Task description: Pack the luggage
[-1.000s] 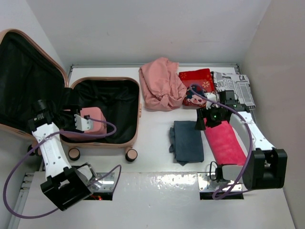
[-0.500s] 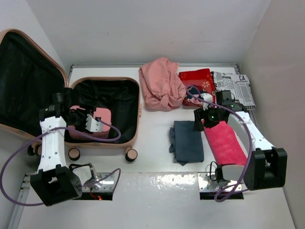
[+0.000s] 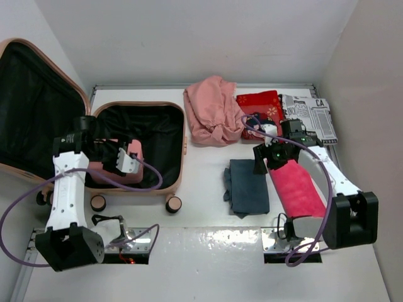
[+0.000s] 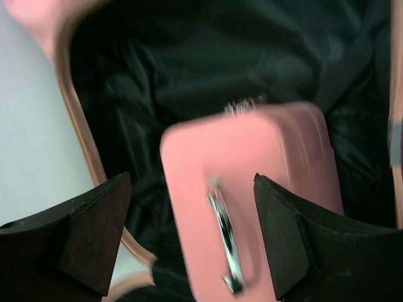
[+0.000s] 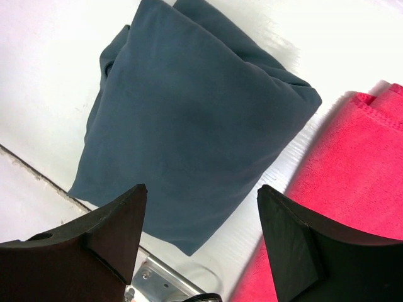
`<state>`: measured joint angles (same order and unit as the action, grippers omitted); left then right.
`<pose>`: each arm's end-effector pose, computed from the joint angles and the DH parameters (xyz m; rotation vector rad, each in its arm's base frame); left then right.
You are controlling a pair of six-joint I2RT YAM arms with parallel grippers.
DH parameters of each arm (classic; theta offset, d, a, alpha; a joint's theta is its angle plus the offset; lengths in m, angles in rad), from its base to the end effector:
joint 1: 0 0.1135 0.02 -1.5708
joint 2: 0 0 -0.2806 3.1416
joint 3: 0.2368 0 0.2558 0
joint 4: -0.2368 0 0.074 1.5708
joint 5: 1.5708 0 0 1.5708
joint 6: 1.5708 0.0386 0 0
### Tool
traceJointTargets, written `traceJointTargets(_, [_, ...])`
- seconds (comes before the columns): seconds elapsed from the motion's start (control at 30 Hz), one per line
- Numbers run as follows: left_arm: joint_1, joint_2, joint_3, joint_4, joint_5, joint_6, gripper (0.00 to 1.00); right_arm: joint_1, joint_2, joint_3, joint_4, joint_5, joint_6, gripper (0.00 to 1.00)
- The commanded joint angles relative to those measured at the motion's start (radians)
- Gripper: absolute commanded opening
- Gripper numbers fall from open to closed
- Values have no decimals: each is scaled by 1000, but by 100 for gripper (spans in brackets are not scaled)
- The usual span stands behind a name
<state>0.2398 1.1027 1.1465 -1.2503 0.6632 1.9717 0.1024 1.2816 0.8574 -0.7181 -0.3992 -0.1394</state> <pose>0.1770 0.0188 0.3372 1.9217 1.4353 0.0245 0.2341 0.0391 0.2351 -0.4370 2.6266 0.5273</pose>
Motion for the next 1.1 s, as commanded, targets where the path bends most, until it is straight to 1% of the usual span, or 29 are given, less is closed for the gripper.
traceJointTargets(0.0, [-85, -46, 32, -52, 70, -7, 83, 17, 19, 40, 16, 3, -20, 71])
traceJointTargets(0.07, [-112, -46, 42, -43, 101, -36, 83, 25, 18, 45, 16, 6, -17, 71])
traceJointTargets(0.1, [-122, -46, 53, -12, 124, -138, 82, 28, 18, 45, 11, 8, -19, 71])
traceJointTargets(0.13, [-134, -34, 80, 123, 156, -249, 80, 28, 12, 42, 14, 10, -16, 71])
traceJointTargets(0.17, [-134, -33, 94, 203, 156, -378, 73, 26, 12, 42, 13, 11, -17, 71])
traceJointTargets(0.2, [-134, -20, 105, 282, 156, -603, 50, 28, 7, 34, 11, 11, -17, 71])
traceJointTargets(0.23, [-134, -4, 114, 355, 147, -699, 37, 28, 5, 35, 9, 10, -17, 71])
traceJointTargets(0.27, [-134, -4, 114, 418, 84, -767, 26, 25, 2, 29, 11, 10, -20, 71])
traceJointTargets(0.3, [-148, 6, 114, 524, 37, -821, 4, 29, -1, 28, 11, 10, -19, 71])
traceJointTargets(0.33, [-148, 6, 102, 567, -56, -890, 0, 28, -1, 25, 9, 11, -17, 71])
traceJointTargets(0.4, [-169, -3, 56, 626, -140, -872, 0, 28, -5, 22, 14, 10, -16, 71])
traceJointTargets(0.43, [-169, -13, 27, 626, -166, -781, 0, 31, -10, 22, 13, 11, -16, 71])
traceJointTargets(0.47, [-169, -50, -49, 626, -204, -734, 0, 31, -4, 23, 12, 13, -16, 71])
traceJointTargets(0.5, [-169, -76, -92, 626, -220, -685, 0, 31, -4, 26, 14, 14, -16, 71])
traceJointTargets(0.53, [-169, -105, -140, 626, -232, -583, 0, 30, -1, 26, 13, 16, -16, 71])
traceJointTargets(0.57, [-169, -172, -233, 626, -241, -532, 0, 31, 2, 26, 14, 16, -17, 71])
traceJointTargets(0.6, [-160, -205, -275, 626, -241, -486, 0, 30, 2, 26, 14, 19, -17, 71])
traceJointTargets(0.63, [-151, -236, -347, 626, -241, -406, 0, 33, 1, 25, 14, 22, -19, 71])
traceJointTargets(0.73, [-119, -319, -425, 626, -220, -329, 0, 29, -2, 15, 12, 30, -22, 71])
traceJointTargets(0.8, [-119, -331, -499, 626, -264, -249, 0, 31, -4, 11, 12, 36, -25, 71])
traceJointTargets(0.9, [-96, -346, -596, 713, -341, -218, 0, 30, -2, 11, 11, 40, -26, 71])
traceJointTargets(0.97, [-83, -346, -625, 790, -355, -235, 0, 31, -4, 14, 6, 40, -28, 71])
traceJointTargets(1.07, [-56, -320, -594, 819, -327, -293, 0, 30, 2, 28, 2, 42, -23, 71])
